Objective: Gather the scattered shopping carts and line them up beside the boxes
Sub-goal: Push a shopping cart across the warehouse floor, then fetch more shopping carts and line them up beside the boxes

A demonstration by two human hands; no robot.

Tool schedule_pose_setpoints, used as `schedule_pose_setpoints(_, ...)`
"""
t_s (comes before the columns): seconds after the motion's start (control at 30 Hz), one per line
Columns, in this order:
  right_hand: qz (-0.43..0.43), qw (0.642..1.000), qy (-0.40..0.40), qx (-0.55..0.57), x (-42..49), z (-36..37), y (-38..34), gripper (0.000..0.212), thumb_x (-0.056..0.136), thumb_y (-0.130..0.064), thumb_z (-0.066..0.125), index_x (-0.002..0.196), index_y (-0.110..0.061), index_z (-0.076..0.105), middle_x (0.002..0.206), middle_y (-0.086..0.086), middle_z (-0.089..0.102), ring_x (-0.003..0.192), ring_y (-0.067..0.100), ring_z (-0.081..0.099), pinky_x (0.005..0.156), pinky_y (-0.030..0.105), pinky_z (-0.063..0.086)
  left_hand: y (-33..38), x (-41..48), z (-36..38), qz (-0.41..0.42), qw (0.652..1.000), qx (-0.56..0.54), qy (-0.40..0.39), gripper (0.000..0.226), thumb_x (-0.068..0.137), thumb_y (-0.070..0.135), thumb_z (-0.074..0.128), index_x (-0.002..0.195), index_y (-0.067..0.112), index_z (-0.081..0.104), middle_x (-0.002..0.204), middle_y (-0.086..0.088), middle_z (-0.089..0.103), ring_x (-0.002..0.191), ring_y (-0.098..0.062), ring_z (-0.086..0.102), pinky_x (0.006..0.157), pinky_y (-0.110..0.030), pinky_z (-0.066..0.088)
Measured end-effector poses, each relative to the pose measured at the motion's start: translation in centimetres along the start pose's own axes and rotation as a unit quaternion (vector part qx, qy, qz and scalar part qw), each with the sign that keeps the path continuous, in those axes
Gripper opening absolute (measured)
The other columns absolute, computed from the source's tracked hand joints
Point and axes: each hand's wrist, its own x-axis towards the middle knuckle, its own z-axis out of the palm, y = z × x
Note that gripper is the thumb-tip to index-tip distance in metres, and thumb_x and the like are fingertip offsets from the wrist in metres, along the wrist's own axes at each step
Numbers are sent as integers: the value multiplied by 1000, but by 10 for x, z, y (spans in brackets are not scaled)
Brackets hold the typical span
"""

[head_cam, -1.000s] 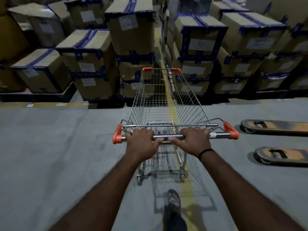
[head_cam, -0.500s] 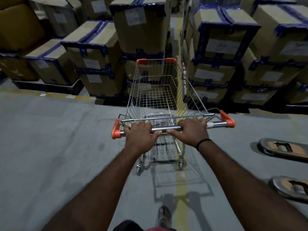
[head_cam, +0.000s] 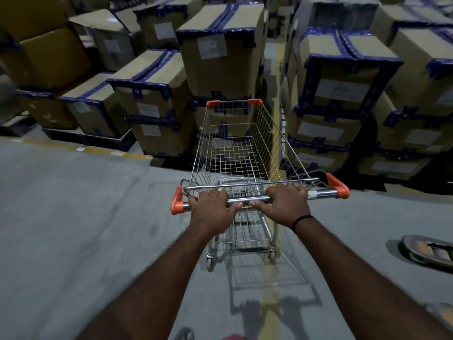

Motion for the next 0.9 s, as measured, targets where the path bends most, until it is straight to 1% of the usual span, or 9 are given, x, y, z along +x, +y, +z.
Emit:
schedule_pose_setpoints(0.2, 9, 998, -51, 23, 6, -10, -3, 65, 81, -87, 37, 101, -33, 67, 112, -7, 65, 113, 22, 55, 101, 47, 26, -2, 10, -6, -13, 998, -52, -35, 45, 93, 71, 41, 106, 33, 61, 113, 7, 62, 118, -21, 48, 111, -57, 23)
schedule_pose_setpoints(0.3, -2, 992, -46, 119, 10, -18, -15, 53, 86, -77, 48, 107, -32, 66, 109, -10, 66, 109, 18, 59, 102, 47, 29, -5, 10, -7, -18, 992, -120, -18, 37, 94, 64, 48, 101, 32, 64, 101, 11, 62, 106, -15, 53, 111, -51, 27)
schedule_pose_setpoints(0.4, -71, 979, -17, 190, 11, -20, -50, 47, 88, -69, 52, 106, -28, 67, 106, -8, 67, 102, 16, 60, 98, 44, 42, -17, 1, -11, -20, 972, -226, 55, 32, 93, 54, 56, 99, 26, 71, 96, 11, 67, 96, -10, 60, 105, -35, 42)
schedule_pose_setpoints(0.47, -104, 963, -2, 250, 7, -19, -80, 45, 88, -62, 56, 108, -24, 69, 105, -6, 67, 98, 16, 61, 89, 42, 51, -33, -16, -17, -27, 958, -268, 98, 24, 95, 43, 61, 95, 22, 73, 95, 9, 70, 96, -1, 61, 108, -14, 32)
schedule_pose_setpoints(0.5, -116, 952, 2, 283, 4, -18, -96, 40, 90, -56, 61, 108, -22, 69, 104, -5, 67, 96, 15, 62, 85, 39, 53, -43, -27, -20, -36, 951, -285, 116, 21, 95, 39, 62, 94, 21, 73, 96, 8, 71, 98, 4, 59, 106, -12, 32)
schedule_pose_setpoints(0.57, -147, 932, 1, 332, -4, -18, -128, 29, 92, -43, 67, 107, -19, 71, 101, -4, 67, 93, 12, 63, 80, 33, 54, -65, -50, -27, -75, 935, -316, 145, 15, 95, 35, 66, 94, 23, 74, 98, 11, 70, 99, 5, 57, 89, -17, 43)
schedule_pose_setpoints(0.63, -182, 919, -23, 349, -10, -19, -162, 25, 93, -41, 67, 105, -19, 72, 96, -8, 65, 88, 5, 61, 77, 18, 50, -87, -72, -34, -117, 924, -326, 162, 13, 95, 35, 66, 97, 24, 74, 97, 14, 67, 96, -1, 58, 76, -12, 40)
schedule_pose_setpoints(0.77, -229, 893, -59, 383, -18, -16, -229, 34, 90, -54, 57, 95, -23, 72, 91, -12, 69, 87, 1, 61, 77, 20, 47, -132, -119, -48, -180, 901, -351, 182, 19, 96, 40, 63, 102, 26, 74, 102, 13, 69, 98, -1, 60, 79, -21, 47)
schedule_pose_setpoints(0.9, -243, 869, -112, 416, -39, -5, -302, 22, 94, -45, 63, 86, -26, 70, 85, -11, 70, 86, 3, 64, 72, 20, 47, -182, -182, -55, -245, 862, -384, 224, 12, 93, 42, 66, 92, 33, 72, 98, 16, 69, 96, 0, 61, 80, -25, 50)
